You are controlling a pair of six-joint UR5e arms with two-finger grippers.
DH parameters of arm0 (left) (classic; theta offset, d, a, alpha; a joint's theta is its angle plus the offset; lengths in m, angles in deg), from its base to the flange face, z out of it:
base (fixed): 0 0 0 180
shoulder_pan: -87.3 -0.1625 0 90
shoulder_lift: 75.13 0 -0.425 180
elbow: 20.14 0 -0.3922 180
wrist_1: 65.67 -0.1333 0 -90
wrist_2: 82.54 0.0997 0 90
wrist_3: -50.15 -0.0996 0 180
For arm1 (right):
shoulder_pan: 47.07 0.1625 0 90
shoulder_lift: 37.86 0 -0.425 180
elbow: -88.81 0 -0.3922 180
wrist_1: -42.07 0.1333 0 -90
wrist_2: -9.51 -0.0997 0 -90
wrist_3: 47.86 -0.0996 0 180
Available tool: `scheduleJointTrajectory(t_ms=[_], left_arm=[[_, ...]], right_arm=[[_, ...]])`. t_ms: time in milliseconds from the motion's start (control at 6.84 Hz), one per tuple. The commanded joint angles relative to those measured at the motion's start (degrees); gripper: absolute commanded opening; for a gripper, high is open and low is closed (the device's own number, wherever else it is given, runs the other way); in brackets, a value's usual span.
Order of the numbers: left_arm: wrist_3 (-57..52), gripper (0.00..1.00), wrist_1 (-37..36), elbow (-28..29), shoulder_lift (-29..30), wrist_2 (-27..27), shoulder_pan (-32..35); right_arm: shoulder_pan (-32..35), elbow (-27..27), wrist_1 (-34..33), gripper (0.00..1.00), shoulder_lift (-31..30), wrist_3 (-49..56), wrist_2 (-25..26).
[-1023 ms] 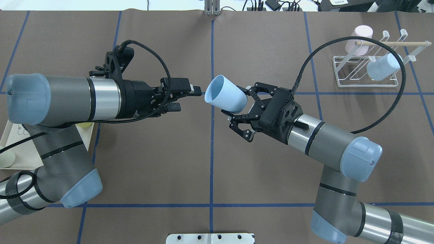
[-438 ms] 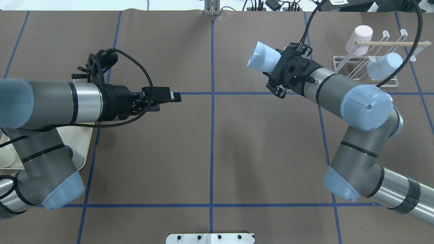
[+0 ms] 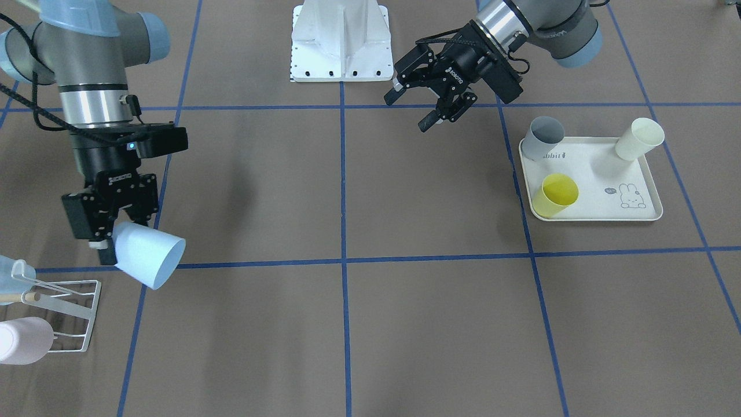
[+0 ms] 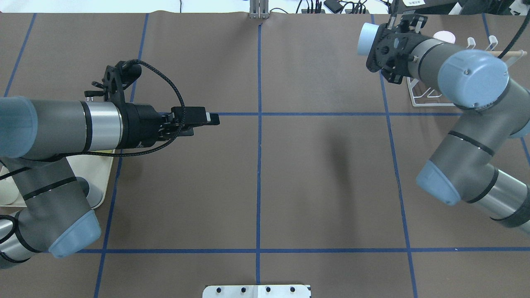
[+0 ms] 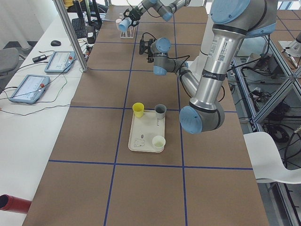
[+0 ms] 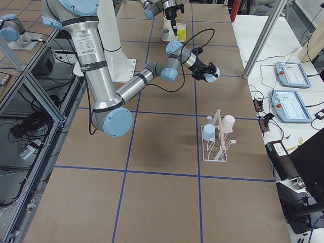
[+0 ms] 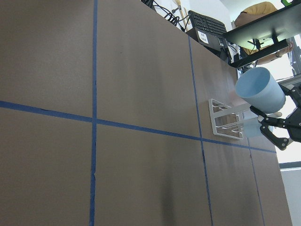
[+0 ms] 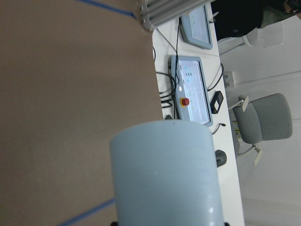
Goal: Transfer IKEA cup to right arm and place on rack
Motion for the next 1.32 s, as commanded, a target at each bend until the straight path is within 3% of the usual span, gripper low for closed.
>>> scheduleJointTrajectory(t_ms=[0,585,877,1169], left_arm=[[0.0,1.00,0.0,0.0,0.0,0.0,0.0],[0.0,1.00,0.0,0.1,-0.1,0.1,-0.4],[0.0,1.00,0.0,0.1,-0.1,0.1,-0.4],[0.0,1.00,0.0,0.1,-0.1,0.1,-0.5]], right_arm=[[7.0,0.6,-6.0,0.00,-0.1,20.9,0.3],[14.5,9.9,-6.7,0.00,-0.2,44.4,3.1],[14.8,15.2,-6.5,0.00,0.0,47.4,4.9],[13.8,17.1,-6.5,0.00,0.4,47.3,6.1]])
